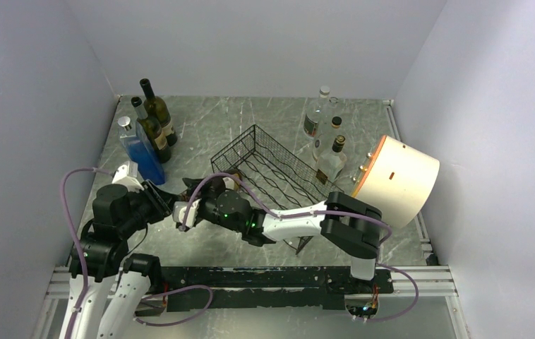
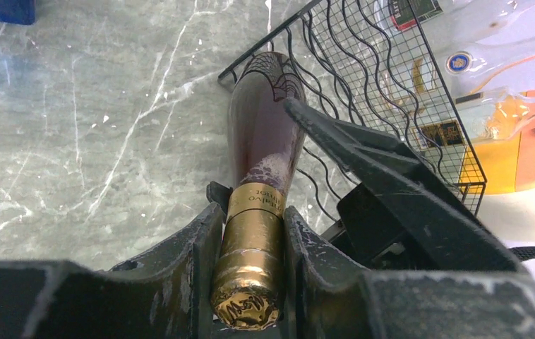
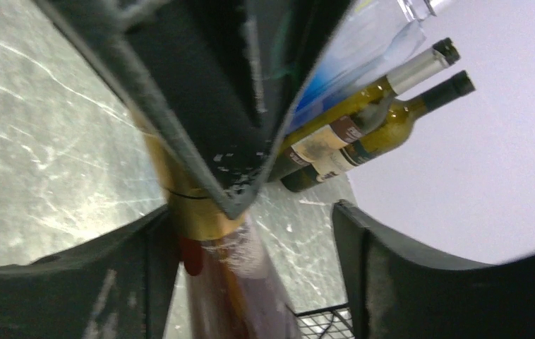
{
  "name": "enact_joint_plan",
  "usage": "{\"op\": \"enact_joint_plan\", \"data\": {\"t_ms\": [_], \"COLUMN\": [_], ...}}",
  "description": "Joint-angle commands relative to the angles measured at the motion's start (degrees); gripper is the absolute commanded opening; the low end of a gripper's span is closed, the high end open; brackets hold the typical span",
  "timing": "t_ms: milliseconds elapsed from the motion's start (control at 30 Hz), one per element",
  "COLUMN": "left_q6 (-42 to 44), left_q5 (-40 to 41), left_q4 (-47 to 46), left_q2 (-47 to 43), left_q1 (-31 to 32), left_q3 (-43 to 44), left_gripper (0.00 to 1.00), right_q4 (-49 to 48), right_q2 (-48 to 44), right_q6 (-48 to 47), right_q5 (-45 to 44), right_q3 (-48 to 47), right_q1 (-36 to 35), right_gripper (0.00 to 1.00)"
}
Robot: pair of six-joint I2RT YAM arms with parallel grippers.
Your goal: Take the wine bottle off the wine rack
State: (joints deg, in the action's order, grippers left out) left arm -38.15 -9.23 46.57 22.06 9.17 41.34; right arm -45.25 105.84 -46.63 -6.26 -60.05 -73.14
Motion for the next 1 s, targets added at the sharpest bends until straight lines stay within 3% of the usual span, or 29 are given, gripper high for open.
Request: {"op": "enact_joint_plan", "data": {"t_ms": [0, 200, 433, 500, 600, 700, 800, 967], "left_q6": [3.63, 2.92, 1.51, 0.81, 0.23, 0.8, 1.71, 4.17], "left_q5": [2.21, 1.46, 1.58, 2.45, 4.97, 8.26, 12.26, 17.31], "left_q4": [-3.46, -4.05, -4.34, -3.96, -2.41, -0.92, 0.97, 2.1], "left_q2": [-0.36, -0.65, -1.86, -2.53, -3.39, -4.56, -5.47, -5.5], "left_q1": [0.09, 0.1, 0.08, 0.13, 0.15, 0.13, 0.14, 0.1], "left_q3": [6.2, 5.52, 3.01, 2.63, 3.31, 4.92, 7.62, 11.02], "left_gripper": [0.07, 0.07, 0.08, 0.18, 0.49, 0.68, 0.76, 0.78], "right_q4": [-4.81, -8.78, -6.59, -5.91, -1.74, 1.76, 6.1, 11.81], "right_q2": [1.6, 4.18, 5.49, 5.4, 5.43, 5.69, 6.12, 7.91], "right_q6": [-1.5, -1.52, -5.94, -8.49, -12.28, -16.55, -20.47, -29.56], "right_q5": [-1.76, -1.44, -1.94, -0.84, 0.39, 1.32, 0.75, -2.27], "right_q3": [-1.31, -3.45, -4.02, -3.58, -4.46, -4.96, -6.2, -9.04], "right_q1": [0.6, 0.63, 0.84, 1.18, 1.26, 1.27, 1.19, -0.94], "right_gripper": [0.63, 0.54, 0.2, 0.12, 0.01, 0.0, 0.0, 0.0]}}
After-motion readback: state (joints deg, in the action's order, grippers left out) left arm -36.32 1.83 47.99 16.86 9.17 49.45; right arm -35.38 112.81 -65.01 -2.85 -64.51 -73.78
